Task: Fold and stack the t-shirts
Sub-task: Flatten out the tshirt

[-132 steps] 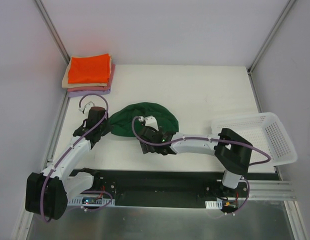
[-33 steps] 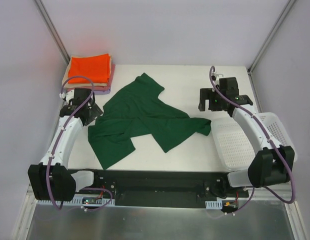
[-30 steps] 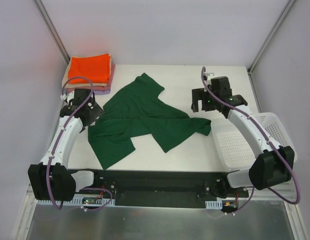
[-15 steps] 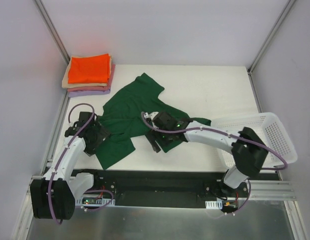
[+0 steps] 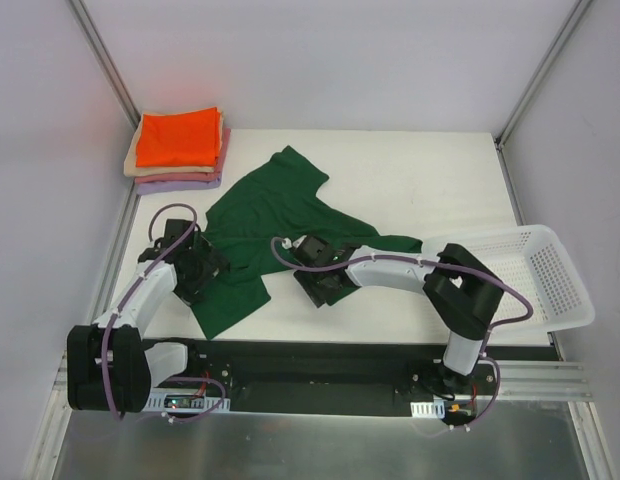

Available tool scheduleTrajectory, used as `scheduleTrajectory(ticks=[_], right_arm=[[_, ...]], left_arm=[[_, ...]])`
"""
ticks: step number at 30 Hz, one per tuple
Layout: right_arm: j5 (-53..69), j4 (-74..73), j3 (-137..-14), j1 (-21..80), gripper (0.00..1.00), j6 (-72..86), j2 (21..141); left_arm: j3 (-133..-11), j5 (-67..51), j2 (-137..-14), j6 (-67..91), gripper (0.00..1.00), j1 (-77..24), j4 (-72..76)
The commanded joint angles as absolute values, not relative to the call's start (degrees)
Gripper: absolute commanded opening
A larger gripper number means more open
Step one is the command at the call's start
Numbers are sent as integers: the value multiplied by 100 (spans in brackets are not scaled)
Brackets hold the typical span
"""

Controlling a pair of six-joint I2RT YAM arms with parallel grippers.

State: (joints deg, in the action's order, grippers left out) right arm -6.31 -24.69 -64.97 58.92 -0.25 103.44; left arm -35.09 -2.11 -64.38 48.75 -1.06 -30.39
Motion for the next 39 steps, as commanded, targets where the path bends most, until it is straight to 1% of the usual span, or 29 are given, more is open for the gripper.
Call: scheduleTrajectory(ticks=[1,2,4,8,9,14,19,23,27,30,32,33,36,37,38,39], right_arm=[[-826,-2566,-6224,5889,47,290,10389],[-948,-2593,-6136,5889,41,351,10319],[-1246,-2715,-5942,5897,24,474,10170],[-1844,-2760,-5389,5889,2,755,9608],[-1976,-2751,-5231,5897,0,860,9337],[-2118,-3276,-4632,5880,1,1239,7790],[-1996,-4892,-4623,5889,0,1599,6830],[-1846,-5975,-4553,5889,0,2091,6259],[-1610,-6415,-4404,5889,1,2302,5705],[-1398,-6451,-4202,5880,6,2443,5362],[-1389,-6407,-4149,5880,13,2470,5309],[-1354,-6364,-4157,5880,18,2452,5309],[-1047,-6109,-4227,5889,27,2207,5318],[-907,-6004,-4254,5897,34,2093,5291],[-827,-5916,-4280,5889,45,2013,5230],[-757,-5828,-4341,5889,53,1891,5195]], left_arm=[[-3410,-211,-6653,4799,99,-105,-2830],[-3393,-202,-6714,4808,99,-105,-2813],[-3349,-141,-6829,4825,99,-105,-2760],[-3322,-35,-7118,4773,99,-105,-2689],[-3340,-35,-7189,4755,99,-105,-2689],[-3358,-35,-7391,4772,99,-105,-2689],[-3366,-26,-7269,4764,99,-97,-2759],[-3393,491,-6971,5008,99,-97,-3058],[-3454,992,-6628,5291,99,-88,-3251],[-3629,1370,-6504,5387,99,-88,-3620],[-3735,1450,-6425,5458,99,-88,-3805],[-3788,1450,-6338,5475,99,-88,-3884],[-3919,1520,-6066,5519,99,-88,-4095],[-3972,1564,-5960,5511,99,-79,-4130],[-4016,1564,-5846,5476,99,-88,-4148],[-4078,1556,-5749,5458,99,-88,-4175]])
